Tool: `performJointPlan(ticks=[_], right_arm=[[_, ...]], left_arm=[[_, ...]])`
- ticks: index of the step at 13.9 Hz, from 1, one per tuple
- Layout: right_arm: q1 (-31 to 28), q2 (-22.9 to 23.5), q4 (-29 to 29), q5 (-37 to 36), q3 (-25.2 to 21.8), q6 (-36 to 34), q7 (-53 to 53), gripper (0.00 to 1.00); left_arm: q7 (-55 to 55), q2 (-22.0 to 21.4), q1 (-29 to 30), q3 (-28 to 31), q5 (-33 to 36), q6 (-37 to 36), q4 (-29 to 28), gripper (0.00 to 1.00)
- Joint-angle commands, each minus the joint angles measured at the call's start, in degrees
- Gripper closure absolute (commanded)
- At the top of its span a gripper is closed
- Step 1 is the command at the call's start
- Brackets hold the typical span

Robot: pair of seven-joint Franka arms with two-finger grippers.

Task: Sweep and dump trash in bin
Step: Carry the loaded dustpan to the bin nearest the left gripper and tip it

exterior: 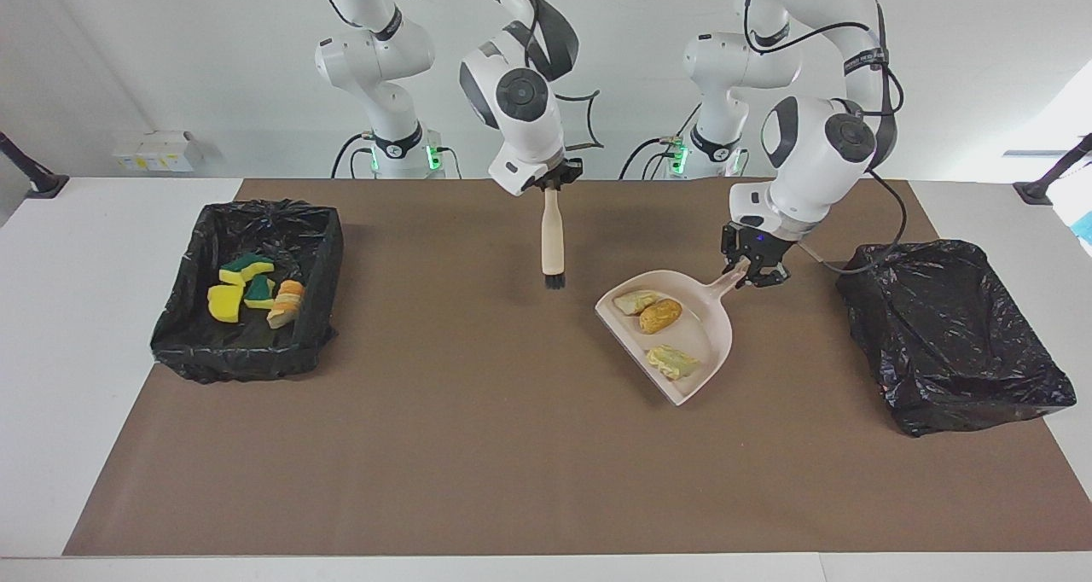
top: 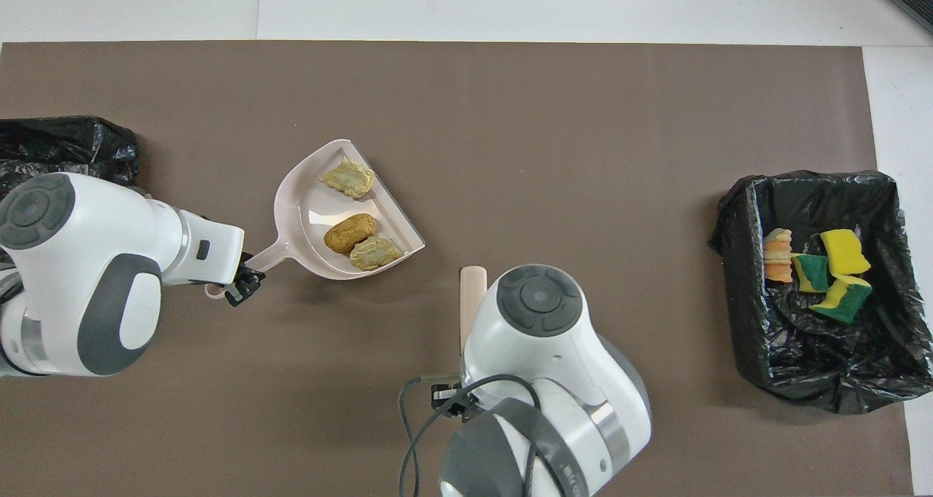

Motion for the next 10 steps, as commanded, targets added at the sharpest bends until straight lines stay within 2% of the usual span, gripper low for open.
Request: performJointPlan(ticks=[1, 4, 5, 6, 8, 9, 10], right_arm=[[5.1, 0.7, -1.1, -1.9, 0.1, 0.7, 4.5, 1.00], [8.6, 4.8, -1.2, -4.0, 0.2, 2.3, 6.4, 1.00], [10.5, 5.8, -1.6, -4.1, 0.2, 4.9, 7.9, 1.00], [11.2, 5.8, -3.2, -4.1, 0.2, 8.2, 9.0, 1.00], [11.3, 5.7, -3.5, -4.1, 0.2, 8.6, 9.1, 0.99], [11.3, 5.7, -3.3, -4.3, 0.2, 8.3, 9.2, 0.01], [11.3, 5.9, -2.3, -5.6, 0.1, 7.5, 9.0, 0.00]], left_arm=[[0.5, -0.9, 3.2, -0.2, -1.1, -5.9, 4.7, 1.00], [-0.7, -1.2, 6.1, -0.2, -1.0, -8.6, 7.5, 1.00], [-0.5, -1.2, 7.3, -0.2, -1.1, -9.9, 9.0, 1.00], [-0.2, -1.1, 9.3, -0.2, -1.0, -11.6, 10.9, 1.00], [0.6, -0.4, 13.0, -0.2, -0.9, -14.8, 15.3, 1.00], [2.0, 0.1, 14.8, -0.2, -0.9, -16.6, 17.5, 1.00], [4.1, 1.0, 16.9, -0.2, -0.6, -18.3, 19.6, 1.00]])
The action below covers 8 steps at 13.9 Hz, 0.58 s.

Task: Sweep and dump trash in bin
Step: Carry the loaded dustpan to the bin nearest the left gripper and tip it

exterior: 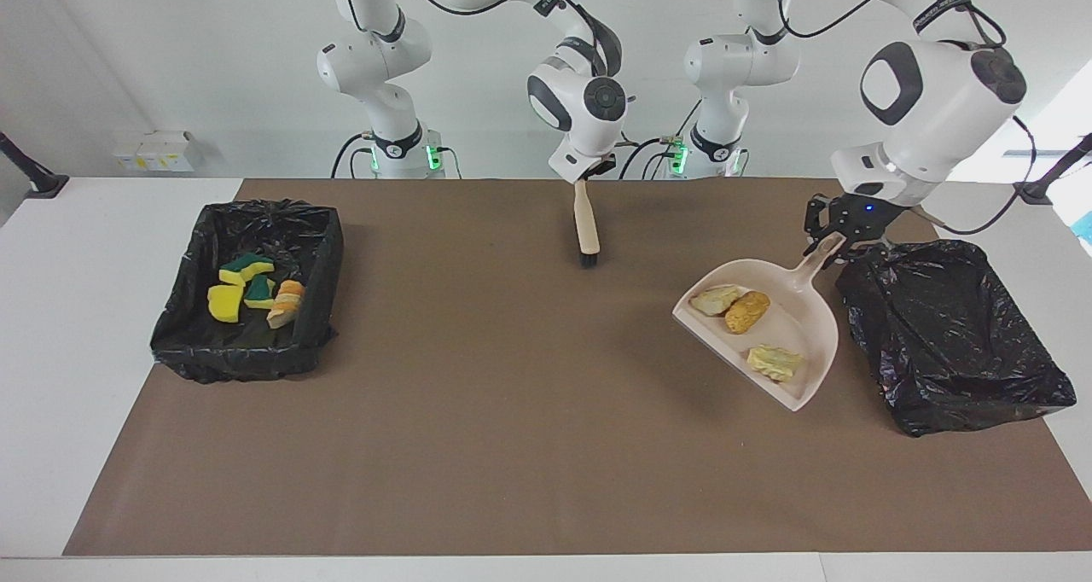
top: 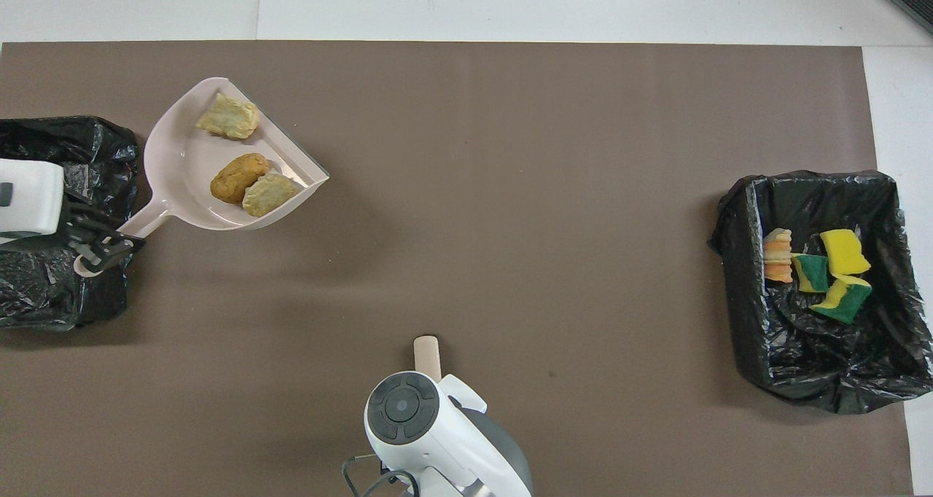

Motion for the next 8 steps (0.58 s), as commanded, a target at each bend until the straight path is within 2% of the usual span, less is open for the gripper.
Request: performJointPlan(ticks=[1, 3, 5, 8], right_arm=[[-0.9, -0.7, 1.9, -3.4, 0.1, -2.0, 1.1, 0.00], [-1.9, -0.8, 4.4, -3.9, -0.3, -4.8, 0.9, 0.00], [-4.3, -1.1, 6.6, -4.8, -0.4, -7.1, 0.3, 0.00], [-9.0, -2.4, 10.6, -6.2, -0.3, -14.1, -2.6, 0.00]], left_arm=[[3.7, 2.6, 6.3, -0.5, -0.3, -6.4, 7.5, 1.00], [3.9, 6.1, 11.8, -0.5, 0.5, -12.4, 14.0, 1.00], [4.2, 10.5, 14.9, -0.6, 4.7, -16.0, 21.5, 1.00], [6.5, 14.0, 18.3, -0.5, 13.8, -15.1, 27.5, 1.00]])
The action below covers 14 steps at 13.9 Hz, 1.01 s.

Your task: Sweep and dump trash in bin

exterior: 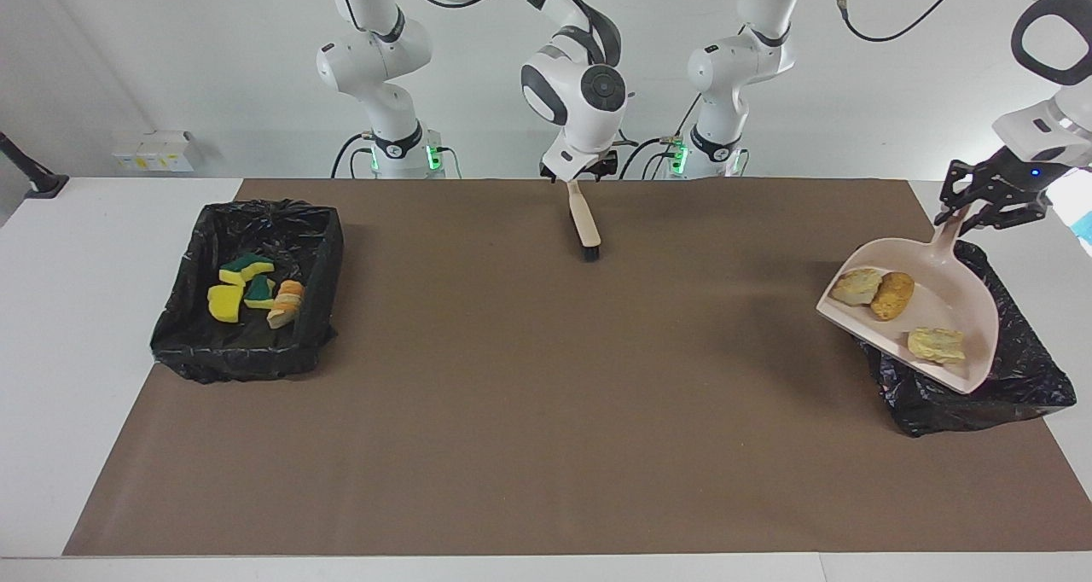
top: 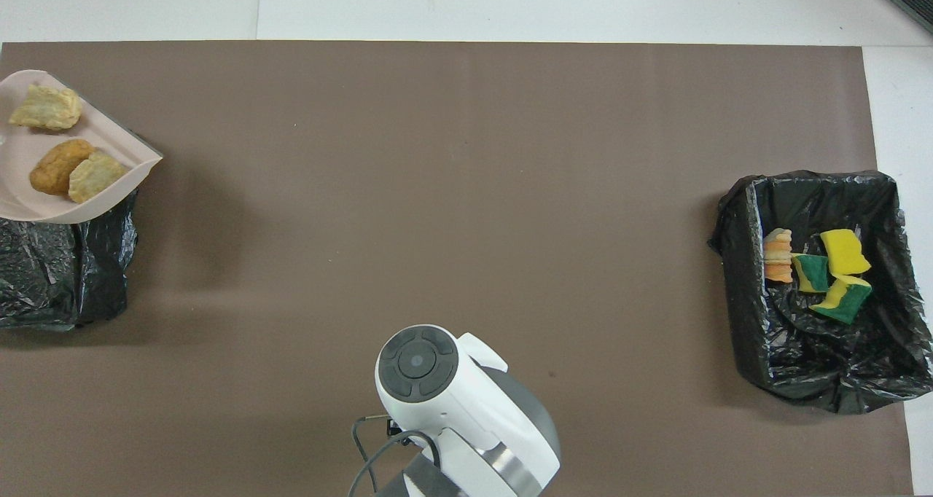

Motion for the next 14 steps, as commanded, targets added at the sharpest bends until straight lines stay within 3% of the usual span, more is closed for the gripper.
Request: performJointPlan(ticks=[1, 5, 8, 14], right_arm=[[-5.8, -1.8, 4.1, -1.9, 0.5, -7.8, -5.0, 0.00], [-14.9, -1.8, 9.3, -4.8, 0.6, -13.9, -16.3, 0.00], [-19.7, -1.3, 12.6, -8.1, 0.5, -16.5, -24.3, 0.00], [-29.4, -1.8, 18.6, -15.3, 0.3, -21.7, -43.3, 0.00]], left_arm=[[1.8, 4.5, 3.8, -0.7, 7.1, -1.6, 7.6, 1.00], [7.6, 4.2, 8.4, -0.6, 16.4, 0.2, 7.1, 1.00], [13.5, 3.9, 7.6, -0.6, 25.8, 3.5, 5.4, 1.00], [13.7, 4.2, 4.3, -0.9, 36.4, 4.7, 3.7, 1.00]])
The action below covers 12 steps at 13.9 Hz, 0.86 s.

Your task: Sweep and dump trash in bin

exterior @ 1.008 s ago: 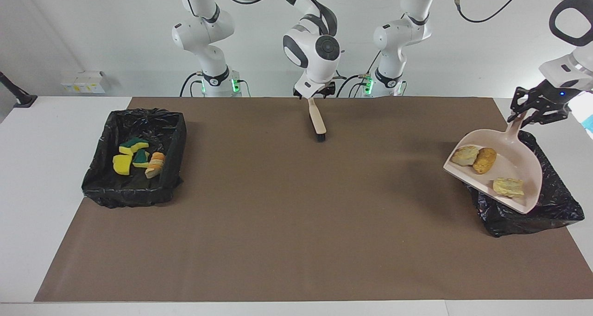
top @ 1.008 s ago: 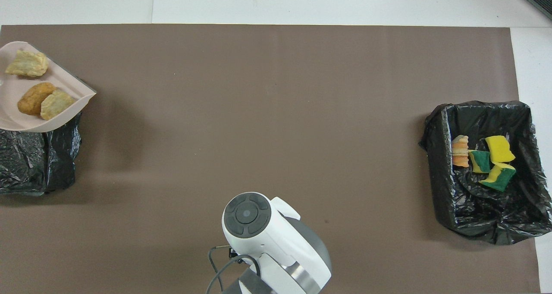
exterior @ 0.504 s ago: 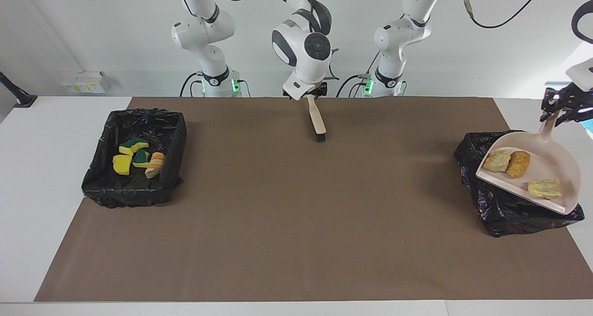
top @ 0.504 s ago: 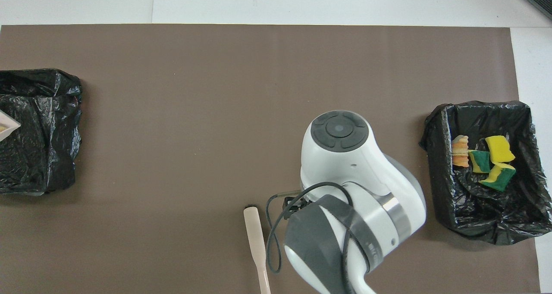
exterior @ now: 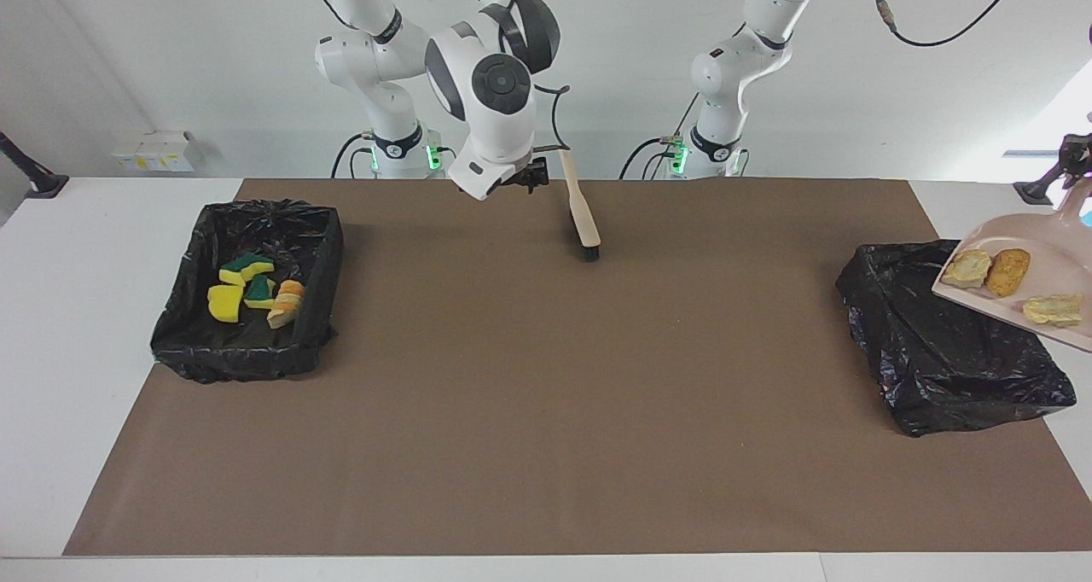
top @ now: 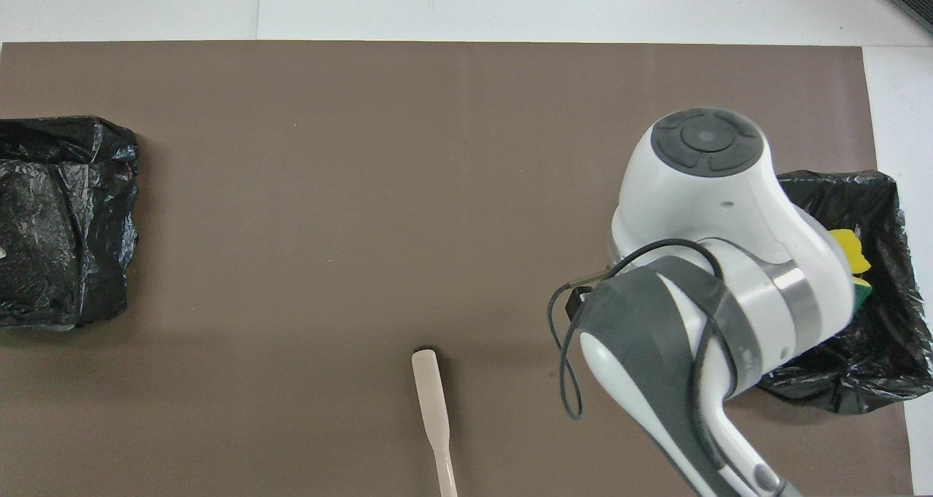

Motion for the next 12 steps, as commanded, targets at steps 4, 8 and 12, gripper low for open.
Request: performJointPlan(ticks=[4, 8, 12], right_arm=[[-8.2, -0.5, 3.5, -4.1, 0.6, -1.5, -12.2, 0.00], [-11.5, -0.6, 6.0, -5.5, -1.5, 2.2, -11.8, 0.00], [-11.9, -1.8, 7.2, -4.4, -6.7, 7.7, -11.6, 0.00]], left_arm=[[0.6, -0.4, -6.2, 0.5, 12.6, 0.4, -1.0, 1.00], [2.2, -0.3, -7.8, 0.5, 17.0, 0.4, -1.0, 1.00], [8.7, -0.7, -12.1, 0.4, 22.8, 0.3, 0.5, 1.00]])
